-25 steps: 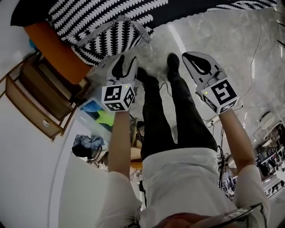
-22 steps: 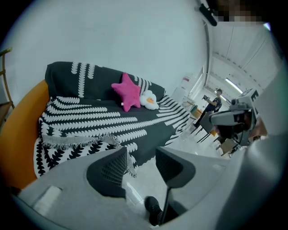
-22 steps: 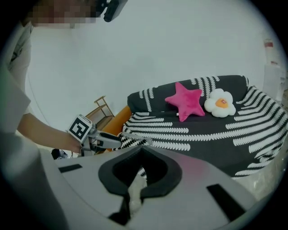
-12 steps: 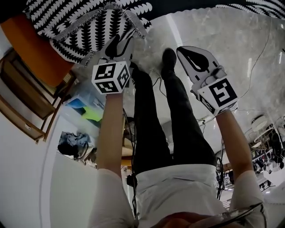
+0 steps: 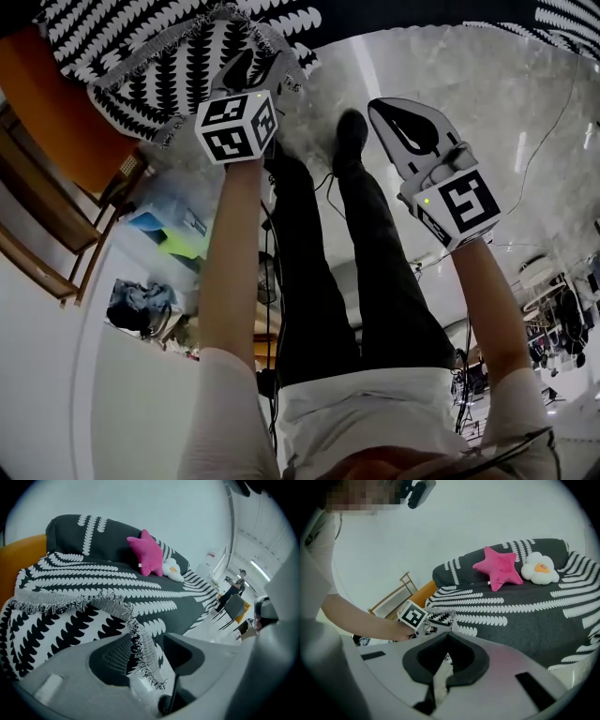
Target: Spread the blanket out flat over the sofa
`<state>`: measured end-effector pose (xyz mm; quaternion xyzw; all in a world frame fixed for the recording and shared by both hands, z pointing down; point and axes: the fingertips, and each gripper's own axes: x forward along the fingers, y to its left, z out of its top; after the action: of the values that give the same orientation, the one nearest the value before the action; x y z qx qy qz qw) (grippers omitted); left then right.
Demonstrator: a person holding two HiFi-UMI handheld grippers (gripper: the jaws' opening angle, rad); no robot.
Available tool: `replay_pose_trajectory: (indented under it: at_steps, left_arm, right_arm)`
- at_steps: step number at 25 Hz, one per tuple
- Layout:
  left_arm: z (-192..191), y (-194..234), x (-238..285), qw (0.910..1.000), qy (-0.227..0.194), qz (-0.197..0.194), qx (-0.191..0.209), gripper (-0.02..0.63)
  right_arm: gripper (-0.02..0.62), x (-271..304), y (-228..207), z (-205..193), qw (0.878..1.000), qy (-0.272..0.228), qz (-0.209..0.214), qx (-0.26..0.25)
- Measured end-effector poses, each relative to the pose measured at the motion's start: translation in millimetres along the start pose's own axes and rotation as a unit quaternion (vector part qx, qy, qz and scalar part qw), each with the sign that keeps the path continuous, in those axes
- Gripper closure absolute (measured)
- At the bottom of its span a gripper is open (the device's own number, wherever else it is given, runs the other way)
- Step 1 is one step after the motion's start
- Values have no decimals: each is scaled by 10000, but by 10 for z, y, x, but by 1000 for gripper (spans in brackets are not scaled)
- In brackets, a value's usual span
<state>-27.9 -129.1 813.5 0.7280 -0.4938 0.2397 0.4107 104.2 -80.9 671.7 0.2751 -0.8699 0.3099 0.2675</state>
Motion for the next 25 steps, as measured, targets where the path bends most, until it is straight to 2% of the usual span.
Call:
replay_pose_trajectory:
  at_steps: [8,9,11,12,20,25]
  left_arm:
    - [-138,136,393,9989,243,374,-173,386]
    - [-156,130,431,9985,315,419,-166,421]
    - [-175,111,476,9977,420,516,-151,553]
    - [-171,94,471,9975,426,535,-153,570]
    - [-213,-2,70,9991,237,278,-205,583]
    - [-230,53,-353,9994,63,239,-229,583]
  right_arm:
    - [598,69,-114,-182,9999,71,-23,100]
    - [598,70,-129,-199,9999,71,-32,120]
    - [598,66,-157,-220,9999,91,-48,131]
    - [598,63,-161,-223,9998,106,-56,127]
    - [598,144,51,-163,9999,138,-38,5]
    - [598,196,292,-68,9998,135,16,-128]
